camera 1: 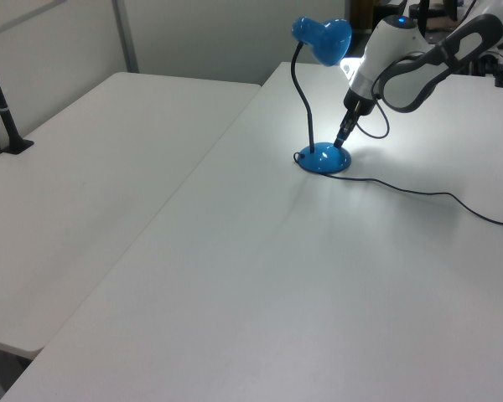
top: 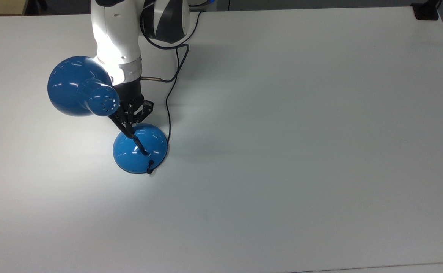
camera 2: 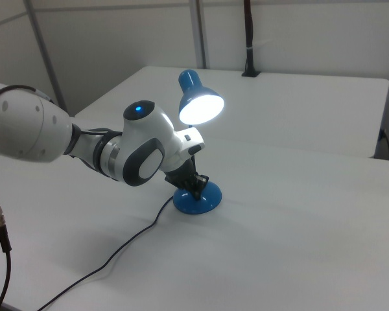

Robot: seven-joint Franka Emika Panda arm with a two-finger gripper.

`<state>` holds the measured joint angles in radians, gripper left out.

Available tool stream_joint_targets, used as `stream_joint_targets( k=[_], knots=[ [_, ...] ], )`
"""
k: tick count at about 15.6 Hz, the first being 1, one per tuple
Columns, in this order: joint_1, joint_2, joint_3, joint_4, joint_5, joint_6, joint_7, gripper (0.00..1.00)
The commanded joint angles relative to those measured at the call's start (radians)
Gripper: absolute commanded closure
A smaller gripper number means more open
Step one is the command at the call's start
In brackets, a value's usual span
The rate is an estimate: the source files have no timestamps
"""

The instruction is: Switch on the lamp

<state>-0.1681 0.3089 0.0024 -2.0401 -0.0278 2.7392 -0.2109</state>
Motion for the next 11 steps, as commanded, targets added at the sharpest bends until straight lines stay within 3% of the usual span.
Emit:
stream_joint_targets(
  k=[1,4,7,11],
  knots=[
    [0.009,0.038,0.001,0.005,0.012,0.036,0.011,1.0],
    [0.009,0.019,0.001,0.001,0.012,0.016,0.01,1.0],
    [0.004,-0.03,0.001,0.006,0.005,-0.152,-0.01,1.0],
    [0.004,-0.057,0.001,0.012,0.005,-0.22,-0.019,1.0]
  ],
)
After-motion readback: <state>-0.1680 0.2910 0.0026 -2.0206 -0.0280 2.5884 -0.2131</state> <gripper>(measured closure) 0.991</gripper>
